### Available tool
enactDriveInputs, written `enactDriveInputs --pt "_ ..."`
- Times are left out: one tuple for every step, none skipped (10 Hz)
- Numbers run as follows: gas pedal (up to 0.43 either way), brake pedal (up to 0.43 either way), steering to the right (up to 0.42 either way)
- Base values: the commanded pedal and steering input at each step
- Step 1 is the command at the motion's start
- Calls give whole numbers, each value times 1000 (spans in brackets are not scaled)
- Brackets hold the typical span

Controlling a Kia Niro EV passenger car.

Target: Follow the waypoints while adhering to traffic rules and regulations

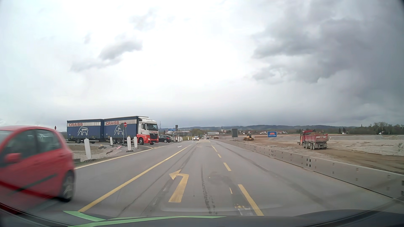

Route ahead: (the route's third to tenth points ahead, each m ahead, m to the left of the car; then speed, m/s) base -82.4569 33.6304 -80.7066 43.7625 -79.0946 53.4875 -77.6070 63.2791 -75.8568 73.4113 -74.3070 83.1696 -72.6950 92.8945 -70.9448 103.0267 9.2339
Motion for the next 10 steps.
enactDriveInputs --pt "0 171 0" --pt "0 183 1" --pt "0 183 1" --pt "0 177 1" --pt "0 171 1" --pt "0 165 1" --pt "0 165 1" --pt "0 165 1" --pt "0 159 1" --pt "0 152 1"
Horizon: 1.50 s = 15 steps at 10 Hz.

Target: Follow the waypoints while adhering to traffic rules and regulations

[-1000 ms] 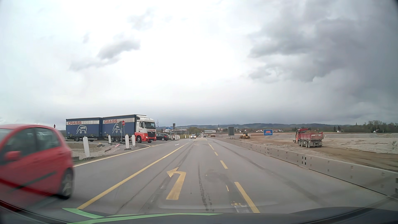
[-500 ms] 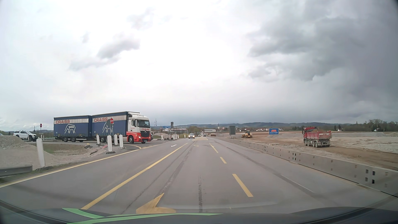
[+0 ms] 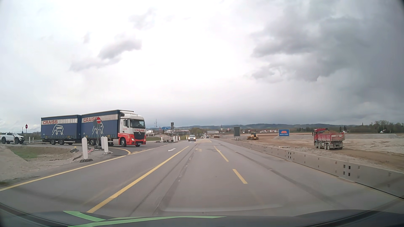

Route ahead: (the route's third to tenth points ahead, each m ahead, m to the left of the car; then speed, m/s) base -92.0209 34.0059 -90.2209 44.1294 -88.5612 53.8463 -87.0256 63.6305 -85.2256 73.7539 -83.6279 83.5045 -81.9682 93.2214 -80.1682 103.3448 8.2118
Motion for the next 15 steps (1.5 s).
enactDriveInputs --pt "0 146 1" --pt "0 140 1" --pt "0 128 1" --pt "0 116 1" --pt "0 104 3" --pt "0 98 5" --pt "0 104 6" --pt "0 140 6" --pt "0 152 6" --pt "0 165 7" --pt "0 171 8" --pt "0 171 8" --pt "0 171 8" --pt "0 177 8" --pt "0 177 8"
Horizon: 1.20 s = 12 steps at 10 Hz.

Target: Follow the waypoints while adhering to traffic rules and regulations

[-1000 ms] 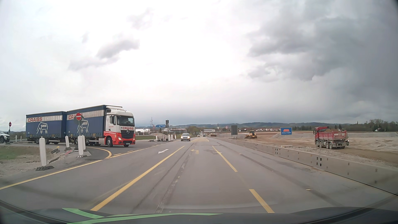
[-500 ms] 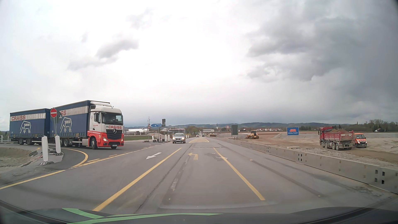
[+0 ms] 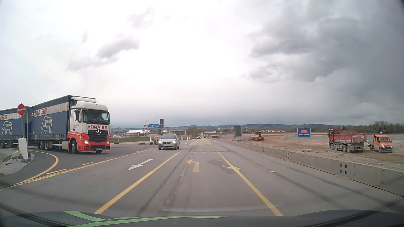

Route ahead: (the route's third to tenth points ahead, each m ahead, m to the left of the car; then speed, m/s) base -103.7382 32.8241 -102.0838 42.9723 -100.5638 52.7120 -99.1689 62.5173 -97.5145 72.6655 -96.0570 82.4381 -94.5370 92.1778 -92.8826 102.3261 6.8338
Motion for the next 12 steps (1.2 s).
enactDriveInputs --pt "0 177 9" --pt "0 177 8" --pt "0 177 7" --pt "0 177 5" --pt "0 171 3" --pt "0 159 0" --pt "0 110 -1" --pt "0 73 -2" --pt "0 79 -3" --pt "0 140 -3" --pt "0 165 -3" --pt "0 183 -4"
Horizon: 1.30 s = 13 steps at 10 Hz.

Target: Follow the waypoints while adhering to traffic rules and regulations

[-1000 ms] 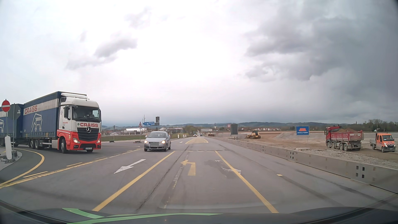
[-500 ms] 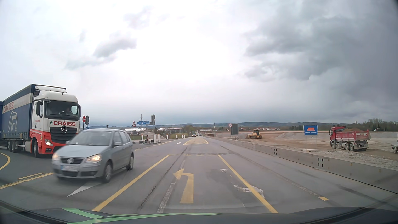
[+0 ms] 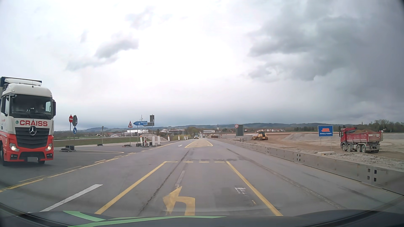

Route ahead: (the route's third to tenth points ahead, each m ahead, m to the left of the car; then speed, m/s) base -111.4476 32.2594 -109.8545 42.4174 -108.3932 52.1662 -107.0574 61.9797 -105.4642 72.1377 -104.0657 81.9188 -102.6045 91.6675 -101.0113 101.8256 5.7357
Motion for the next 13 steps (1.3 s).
enactDriveInputs --pt "0 195 -4" --pt "0 201 -5" --pt "0 201 -8" --pt "0 213 -8" --pt "0 213 -8" --pt "0 220 -8" --pt "0 226 -8" --pt "0 232 -8" --pt "0 232 -8" --pt "0 238 -8" --pt "0 238 -8" --pt "0 238 -8" --pt "0 238 -7"
